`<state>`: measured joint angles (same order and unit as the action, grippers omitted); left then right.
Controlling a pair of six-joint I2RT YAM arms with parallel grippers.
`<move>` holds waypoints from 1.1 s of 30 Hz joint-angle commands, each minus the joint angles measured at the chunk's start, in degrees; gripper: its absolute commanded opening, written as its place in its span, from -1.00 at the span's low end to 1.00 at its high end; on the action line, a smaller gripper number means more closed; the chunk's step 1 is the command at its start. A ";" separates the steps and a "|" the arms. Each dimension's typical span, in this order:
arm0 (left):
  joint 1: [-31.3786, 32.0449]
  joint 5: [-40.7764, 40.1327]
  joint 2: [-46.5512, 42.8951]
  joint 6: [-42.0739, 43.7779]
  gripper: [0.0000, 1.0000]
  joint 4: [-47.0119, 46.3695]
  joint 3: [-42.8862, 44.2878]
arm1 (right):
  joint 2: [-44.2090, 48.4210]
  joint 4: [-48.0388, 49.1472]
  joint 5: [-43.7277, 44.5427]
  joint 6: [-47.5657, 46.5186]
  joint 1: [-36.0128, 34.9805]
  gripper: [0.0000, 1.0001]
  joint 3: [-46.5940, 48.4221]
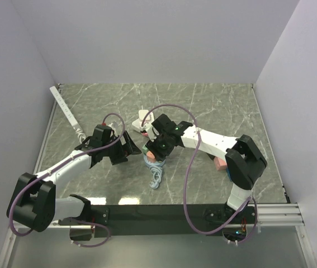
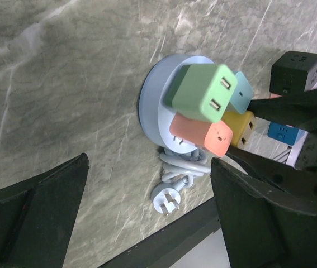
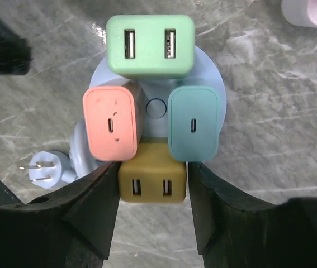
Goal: Pull the plug off the socket
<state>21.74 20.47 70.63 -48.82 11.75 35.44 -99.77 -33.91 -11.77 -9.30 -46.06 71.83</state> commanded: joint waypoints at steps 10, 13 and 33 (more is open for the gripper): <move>0.32 1.15 -1.29 -0.58 0.90 -3.92 -1.69 | -1.32 0.32 -0.71 16.38 1.15 -0.71 -0.28; 0.67 2.20 -0.76 -0.40 0.90 -5.06 -1.17 | 2.72 4.46 -2.46 23.68 1.42 -1.00 -2.83; 6.56 -0.52 10.84 -4.61 0.81 -13.21 -0.36 | 6.86 9.83 2.10 48.50 0.71 -1.00 -1.70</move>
<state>27.44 20.23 80.16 -51.86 3.90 35.05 -97.25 -29.78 -9.41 36.64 -44.86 67.85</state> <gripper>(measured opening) 0.910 0.525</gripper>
